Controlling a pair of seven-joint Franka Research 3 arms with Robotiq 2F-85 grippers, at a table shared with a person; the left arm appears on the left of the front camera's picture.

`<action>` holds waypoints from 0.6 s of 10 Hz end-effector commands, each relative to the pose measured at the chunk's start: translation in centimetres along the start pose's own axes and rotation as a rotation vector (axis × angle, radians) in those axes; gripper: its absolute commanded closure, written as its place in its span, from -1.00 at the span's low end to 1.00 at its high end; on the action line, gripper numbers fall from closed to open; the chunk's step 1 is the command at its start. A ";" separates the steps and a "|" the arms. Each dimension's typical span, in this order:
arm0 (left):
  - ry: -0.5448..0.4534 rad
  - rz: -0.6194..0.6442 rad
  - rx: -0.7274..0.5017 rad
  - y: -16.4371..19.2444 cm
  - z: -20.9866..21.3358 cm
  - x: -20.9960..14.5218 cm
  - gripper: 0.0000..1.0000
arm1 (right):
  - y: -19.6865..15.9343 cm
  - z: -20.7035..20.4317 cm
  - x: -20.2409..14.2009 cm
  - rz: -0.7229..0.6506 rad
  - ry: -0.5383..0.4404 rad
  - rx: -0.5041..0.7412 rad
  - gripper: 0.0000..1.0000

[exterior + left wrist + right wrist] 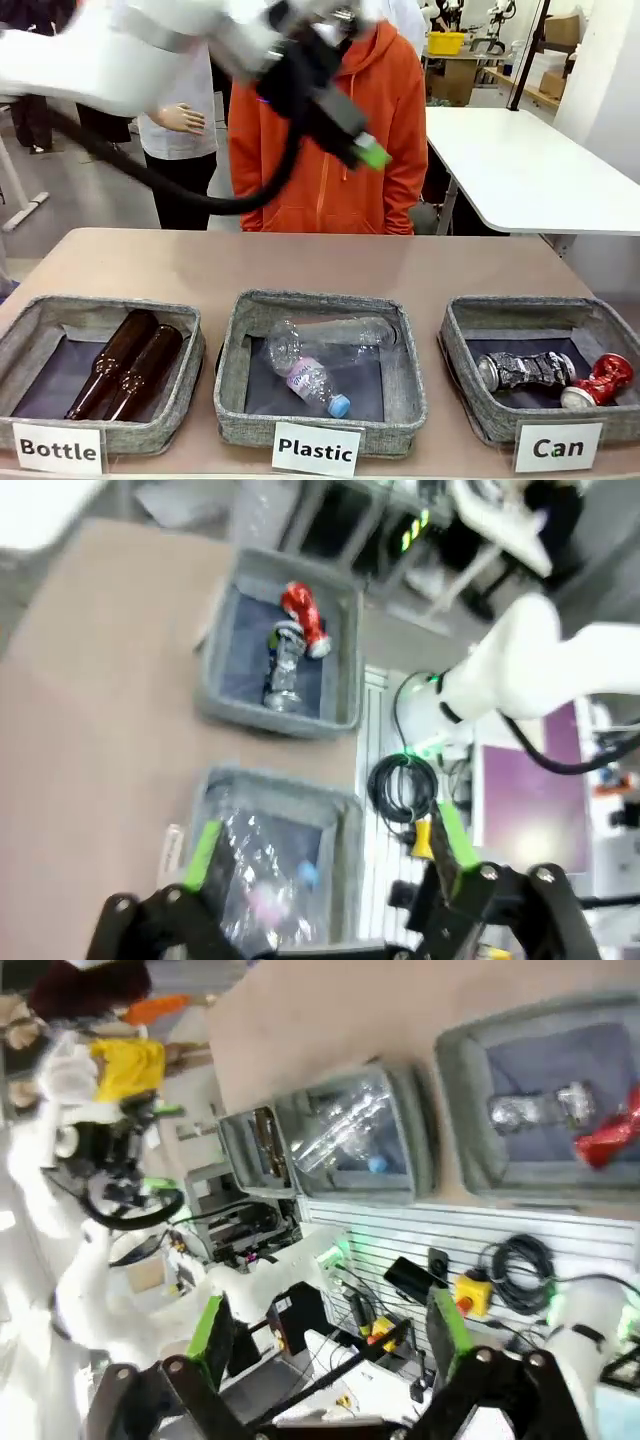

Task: Sort the can waste into the basket.
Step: Pick up the can waste from the table and place it in the right Fabric basket.

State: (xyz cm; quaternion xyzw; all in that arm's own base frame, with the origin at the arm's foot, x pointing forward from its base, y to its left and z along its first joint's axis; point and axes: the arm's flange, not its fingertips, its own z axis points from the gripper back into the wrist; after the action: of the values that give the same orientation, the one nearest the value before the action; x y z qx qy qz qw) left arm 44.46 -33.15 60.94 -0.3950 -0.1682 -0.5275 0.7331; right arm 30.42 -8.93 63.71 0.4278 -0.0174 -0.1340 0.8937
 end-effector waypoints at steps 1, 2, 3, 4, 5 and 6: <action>-0.088 0.100 0.043 0.6 5.6 -8.0 -1.00 | 1.6 -6.0 0.9 -0.009 0.014 0.068 -1.00; -0.131 0.166 0.020 2.1 8.3 -10.7 -1.00 | 2.2 -8.7 1.9 -0.033 0.019 0.124 -1.00; -0.166 0.223 -0.030 3.9 10.5 -13.4 -1.00 | 2.7 -11.6 3.0 -0.052 0.033 0.215 -1.00; -0.198 0.292 -0.048 5.7 12.3 -16.9 -1.00 | 2.9 -14.6 4.0 -0.078 0.053 0.200 -1.00; -0.257 0.336 -0.073 6.5 13.8 -20.1 -1.00 | 2.6 -16.7 4.7 -0.097 0.105 0.238 -1.00; -0.344 0.360 -0.086 7.2 15.1 -23.2 -1.00 | 1.9 -18.1 5.9 -0.124 0.174 0.344 -1.00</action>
State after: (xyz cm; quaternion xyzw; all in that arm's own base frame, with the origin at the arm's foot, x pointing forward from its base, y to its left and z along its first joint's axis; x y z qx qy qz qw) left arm 45.22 -6.93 52.48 -0.5003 -0.1673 -0.3388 0.7790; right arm 37.94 4.48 53.65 0.5421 0.0465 -0.1450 0.8264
